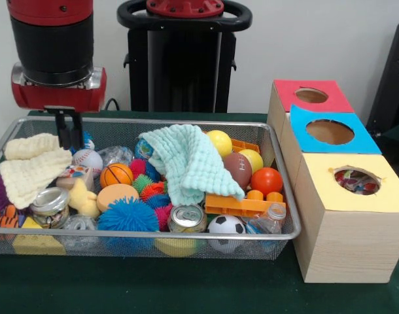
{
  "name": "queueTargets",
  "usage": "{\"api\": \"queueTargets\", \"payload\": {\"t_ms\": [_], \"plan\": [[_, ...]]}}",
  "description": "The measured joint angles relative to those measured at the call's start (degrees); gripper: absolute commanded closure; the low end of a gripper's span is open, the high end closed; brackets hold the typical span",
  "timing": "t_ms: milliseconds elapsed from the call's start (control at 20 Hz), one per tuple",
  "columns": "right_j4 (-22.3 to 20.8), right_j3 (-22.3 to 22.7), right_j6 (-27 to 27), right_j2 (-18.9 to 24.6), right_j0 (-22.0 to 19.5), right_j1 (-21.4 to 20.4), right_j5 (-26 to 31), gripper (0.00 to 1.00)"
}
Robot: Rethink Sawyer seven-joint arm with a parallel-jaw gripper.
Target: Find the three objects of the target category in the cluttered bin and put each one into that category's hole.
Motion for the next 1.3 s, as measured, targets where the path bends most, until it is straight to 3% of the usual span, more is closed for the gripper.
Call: {"api": "queueTargets", "payload": {"t_ms": [150,200,550,1300], "plan": [[-1.14,-0.94,-1.85,0.75,-1.27,0.00,0.57,1.00],[-1.75,-1.85,-2.99,1.06,-1.96,0.02,1.05,0.00],[-2.83,-3.45,-4.40,1.17,-3.52,0.02,1.34,0.00],[-3.64,-2.34,-4.40,1.22,-5.05,0.38,1.33,0.00]]}}
